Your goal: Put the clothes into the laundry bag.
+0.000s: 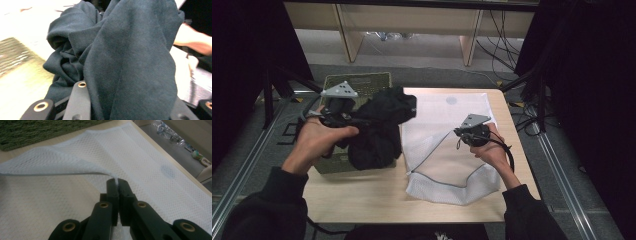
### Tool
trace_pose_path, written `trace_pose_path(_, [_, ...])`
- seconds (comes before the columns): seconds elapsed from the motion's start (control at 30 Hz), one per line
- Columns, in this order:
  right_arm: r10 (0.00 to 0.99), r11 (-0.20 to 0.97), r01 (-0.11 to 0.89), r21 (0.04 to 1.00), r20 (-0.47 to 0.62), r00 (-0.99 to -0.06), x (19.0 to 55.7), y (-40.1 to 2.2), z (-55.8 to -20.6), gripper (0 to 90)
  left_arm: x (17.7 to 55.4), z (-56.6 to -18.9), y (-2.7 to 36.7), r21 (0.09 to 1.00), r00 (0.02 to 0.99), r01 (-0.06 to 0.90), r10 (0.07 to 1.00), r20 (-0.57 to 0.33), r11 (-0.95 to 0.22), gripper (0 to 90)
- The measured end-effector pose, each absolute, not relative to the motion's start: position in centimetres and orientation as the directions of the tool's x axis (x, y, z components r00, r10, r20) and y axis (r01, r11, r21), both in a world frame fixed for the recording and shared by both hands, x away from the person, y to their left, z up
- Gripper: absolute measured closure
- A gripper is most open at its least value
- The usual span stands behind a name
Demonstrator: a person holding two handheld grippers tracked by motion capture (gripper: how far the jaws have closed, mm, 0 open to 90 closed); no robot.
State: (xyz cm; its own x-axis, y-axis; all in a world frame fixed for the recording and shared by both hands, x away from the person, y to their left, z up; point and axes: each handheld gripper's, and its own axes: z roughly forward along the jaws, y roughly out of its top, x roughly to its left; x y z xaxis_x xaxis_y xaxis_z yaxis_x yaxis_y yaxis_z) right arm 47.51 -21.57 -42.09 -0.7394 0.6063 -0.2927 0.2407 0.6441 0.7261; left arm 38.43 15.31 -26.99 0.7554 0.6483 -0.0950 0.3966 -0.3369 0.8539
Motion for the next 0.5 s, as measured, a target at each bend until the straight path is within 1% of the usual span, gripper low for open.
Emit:
trace_pose_path(0.13, [0.604, 0.640, 0.235, 0.732, -0.290, -0.742, 47.6, -21.7, -42.1, 89.8, 36.9, -27.8, 12.6, 0.859, 0.813, 0.374, 0.569, -0.122, -0.350, 66.3])
trace_pose_path(0.17, [0.617, 0.630, 0.253, 0.734, -0.276, -0.737, 47.4, -21.7, -42.0, 89.8, 36.6, -28.3, 12.0, 0.859, 0.826, 0.365, 0.550, -0.121, -0.359, 66.3])
trace_pose_path(0.2, [0.603, 0.640, 0.236, 0.732, -0.288, -0.744, 47.5, -21.8, -41.9, 89.8, 36.4, -28.9, 11.3, 0.854, 0.832, 0.366, 0.541, -0.123, -0.369, 66.3])
trace_pose_path(0.33, [0.608, 0.631, 0.237, 0.739, -0.281, -0.743, 47.6, -22.0, -41.9, 89.8, 36.0, -31.7, 8.6, 0.842, 0.856, 0.393, 0.481, -0.188, -0.369, 66.2])
trace_pose_path(0.37, [0.605, 0.639, 0.219, 0.738, -0.306, -0.735, 47.6, -22.1, -41.8, 89.8, 35.9, -32.5, 7.9, 0.838, 0.864, 0.395, 0.462, -0.200, -0.376, 66.2])
trace_pose_path(0.4, [0.613, 0.629, 0.235, 0.741, -0.287, -0.736, 47.5, -22.1, -41.8, 89.8, 36.0, -33.3, 7.2, 0.835, 0.872, 0.394, 0.443, -0.208, -0.383, 66.2])
trace_pose_path(0.43, [0.610, 0.626, 0.237, 0.743, -0.278, -0.742, 47.5, -22.1, -41.7, 89.8, 36.0, -34.1, 6.5, 0.823, 0.869, 0.415, 0.436, -0.233, -0.387, 66.2])
trace_pose_path(0.47, [0.612, 0.619, 0.235, 0.749, -0.272, -0.743, 47.5, -22.1, -41.7, 89.8, 36.1, -34.8, 5.8, 0.815, 0.874, 0.417, 0.424, -0.239, -0.401, 66.2])
trace_pose_path(0.5, [0.613, 0.622, 0.227, 0.749, -0.286, -0.737, 47.5, -22.2, -41.6, 89.8, 36.3, -35.6, 5.2, 0.814, 0.884, 0.410, 0.397, -0.245, -0.411, 66.1])
